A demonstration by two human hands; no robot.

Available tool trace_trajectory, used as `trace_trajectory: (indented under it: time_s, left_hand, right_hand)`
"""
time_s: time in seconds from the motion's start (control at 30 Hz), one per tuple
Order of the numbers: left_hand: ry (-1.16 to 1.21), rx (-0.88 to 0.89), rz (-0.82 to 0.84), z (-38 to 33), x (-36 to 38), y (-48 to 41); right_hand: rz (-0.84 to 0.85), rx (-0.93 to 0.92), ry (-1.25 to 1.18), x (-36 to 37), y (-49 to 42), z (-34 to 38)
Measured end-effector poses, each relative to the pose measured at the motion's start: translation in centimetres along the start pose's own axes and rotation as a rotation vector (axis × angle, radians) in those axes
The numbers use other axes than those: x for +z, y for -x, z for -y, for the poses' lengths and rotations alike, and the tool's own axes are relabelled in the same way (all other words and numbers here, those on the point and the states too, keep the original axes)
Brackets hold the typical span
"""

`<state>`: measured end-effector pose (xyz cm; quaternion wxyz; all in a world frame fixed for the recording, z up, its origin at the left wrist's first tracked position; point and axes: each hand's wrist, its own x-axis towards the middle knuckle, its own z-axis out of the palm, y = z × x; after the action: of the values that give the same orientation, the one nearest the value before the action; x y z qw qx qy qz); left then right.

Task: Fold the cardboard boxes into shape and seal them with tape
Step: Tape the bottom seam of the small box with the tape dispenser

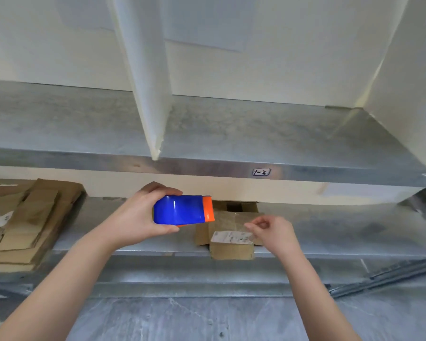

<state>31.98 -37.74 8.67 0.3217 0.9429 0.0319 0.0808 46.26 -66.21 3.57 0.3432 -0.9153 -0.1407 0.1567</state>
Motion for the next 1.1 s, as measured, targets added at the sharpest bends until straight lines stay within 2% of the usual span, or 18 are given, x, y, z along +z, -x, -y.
trace_trajectory:
  time_s: [0.13, 0.27, 0.37, 0.57, 0.83, 1.1]
  left_hand:
    - [-0.029, -0.035, -0.071, -3.0, 1.5, -0.7]
    - [-0.074, -0.077, -0.097, -4.8, 1.9, -1.6]
    - [-0.113, -0.110, -0.106, -5.0, 2.0, -2.3]
    - [-0.076, -0.159, -0.054, -4.2, 3.0, -3.0]
    - [-0.056, -0.165, -0.014, -3.4, 3.8, -3.7]
    - [-0.043, -0.256, 0.035, -2.3, 4.3, -4.2]
  right_hand:
    - [-0.027, -0.037, -0.038, -2.2, -1.9, -2.2]
    - [0.047, -0.064, -0.158, -3.5, -3.9, -3.1]
    - [0.040, -0.105, -0.197, -3.8, -5.1, -3.3]
    - [0.136, -0.034, -0.324, -2.3, -5.8, -4.5]
    - [0.073, -0.020, -0.213, 0.1, -6.3, -5.5]
    - [0.055, 0.023, -0.136, 1.1, -7.6, -5.3]
